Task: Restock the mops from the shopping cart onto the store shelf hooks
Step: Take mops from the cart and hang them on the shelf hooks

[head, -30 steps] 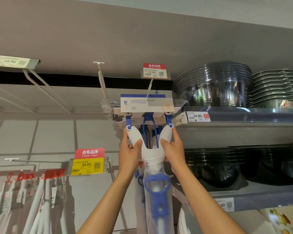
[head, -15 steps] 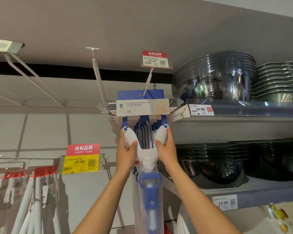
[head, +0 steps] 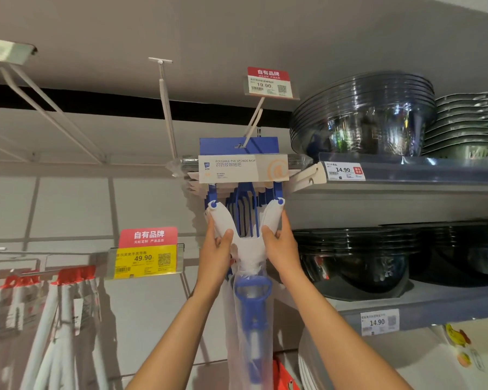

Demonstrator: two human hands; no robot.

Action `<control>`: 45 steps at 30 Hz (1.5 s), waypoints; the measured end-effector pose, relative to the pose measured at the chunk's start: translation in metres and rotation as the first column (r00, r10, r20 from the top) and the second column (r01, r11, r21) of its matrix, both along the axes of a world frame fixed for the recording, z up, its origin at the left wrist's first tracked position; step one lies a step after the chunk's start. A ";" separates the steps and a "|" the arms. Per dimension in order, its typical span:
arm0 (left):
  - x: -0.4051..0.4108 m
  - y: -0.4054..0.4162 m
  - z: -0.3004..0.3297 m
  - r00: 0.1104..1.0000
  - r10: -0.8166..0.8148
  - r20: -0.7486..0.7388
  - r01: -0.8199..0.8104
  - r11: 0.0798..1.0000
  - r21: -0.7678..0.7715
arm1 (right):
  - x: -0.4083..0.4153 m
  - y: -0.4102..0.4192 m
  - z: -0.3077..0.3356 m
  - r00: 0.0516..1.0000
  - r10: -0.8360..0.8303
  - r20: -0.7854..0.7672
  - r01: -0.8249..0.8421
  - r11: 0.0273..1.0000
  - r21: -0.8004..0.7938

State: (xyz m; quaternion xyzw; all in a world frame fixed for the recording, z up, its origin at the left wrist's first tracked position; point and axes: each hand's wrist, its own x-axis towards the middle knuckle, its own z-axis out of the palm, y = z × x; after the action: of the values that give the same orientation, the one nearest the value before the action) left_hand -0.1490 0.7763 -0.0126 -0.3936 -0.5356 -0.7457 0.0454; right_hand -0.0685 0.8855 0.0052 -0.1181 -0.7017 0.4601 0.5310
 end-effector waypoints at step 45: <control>0.195 -0.149 -0.235 0.847 -0.301 -0.437 0.077 0.885 -0.459 | 0.270 -0.217 -0.245 0.749 -0.588 0.306 0.579 0.805 0.132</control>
State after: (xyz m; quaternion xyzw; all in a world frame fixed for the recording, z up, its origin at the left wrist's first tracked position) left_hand 0.0461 0.6273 -0.2475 -0.6242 -0.6123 -0.4849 0.0191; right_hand 0.2017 0.6687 -0.2393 -0.3994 -0.7152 0.2347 0.5234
